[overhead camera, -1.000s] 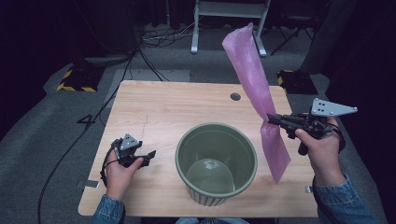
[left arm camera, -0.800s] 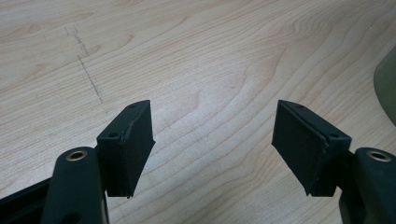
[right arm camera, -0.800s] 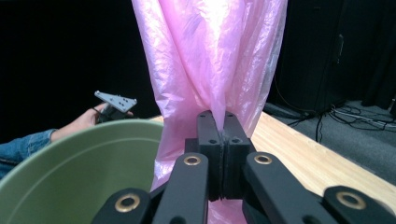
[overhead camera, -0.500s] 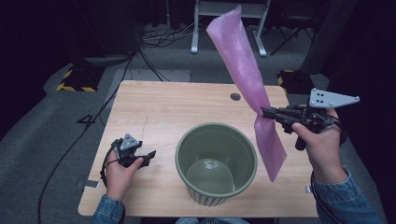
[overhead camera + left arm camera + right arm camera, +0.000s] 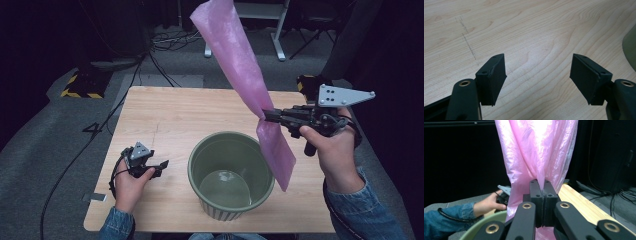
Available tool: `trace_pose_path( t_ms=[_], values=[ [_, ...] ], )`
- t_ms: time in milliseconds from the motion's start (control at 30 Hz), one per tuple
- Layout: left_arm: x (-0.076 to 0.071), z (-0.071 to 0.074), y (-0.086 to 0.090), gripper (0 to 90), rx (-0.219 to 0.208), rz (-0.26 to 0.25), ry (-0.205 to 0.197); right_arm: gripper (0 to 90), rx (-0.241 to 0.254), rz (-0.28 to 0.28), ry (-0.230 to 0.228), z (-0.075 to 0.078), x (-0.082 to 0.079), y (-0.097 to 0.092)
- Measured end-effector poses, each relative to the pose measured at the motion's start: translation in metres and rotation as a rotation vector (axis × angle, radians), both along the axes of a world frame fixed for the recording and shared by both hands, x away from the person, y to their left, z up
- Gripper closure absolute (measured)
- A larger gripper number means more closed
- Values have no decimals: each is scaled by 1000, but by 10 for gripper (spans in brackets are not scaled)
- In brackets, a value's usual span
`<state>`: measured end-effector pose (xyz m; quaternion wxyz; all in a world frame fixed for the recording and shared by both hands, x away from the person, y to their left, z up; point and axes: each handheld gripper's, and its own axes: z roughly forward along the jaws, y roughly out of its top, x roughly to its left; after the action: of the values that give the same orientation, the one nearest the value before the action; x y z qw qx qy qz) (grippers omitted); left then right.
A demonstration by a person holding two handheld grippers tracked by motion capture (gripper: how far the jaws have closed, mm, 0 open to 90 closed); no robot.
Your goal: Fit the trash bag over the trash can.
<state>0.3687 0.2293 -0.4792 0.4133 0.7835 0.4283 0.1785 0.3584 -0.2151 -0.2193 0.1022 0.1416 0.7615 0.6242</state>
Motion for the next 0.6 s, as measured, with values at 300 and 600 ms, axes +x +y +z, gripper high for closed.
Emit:
trace_pose_path(
  t_ms=[300, 600],
  values=[
    [1, 2, 2, 287, 0, -2, -7, 899, 13, 64, -16, 11, -3, 37],
    [1, 1, 0, 287, -3, -6, -3, 898, 46, 125, -32, 11, -5, 67]
  ],
)
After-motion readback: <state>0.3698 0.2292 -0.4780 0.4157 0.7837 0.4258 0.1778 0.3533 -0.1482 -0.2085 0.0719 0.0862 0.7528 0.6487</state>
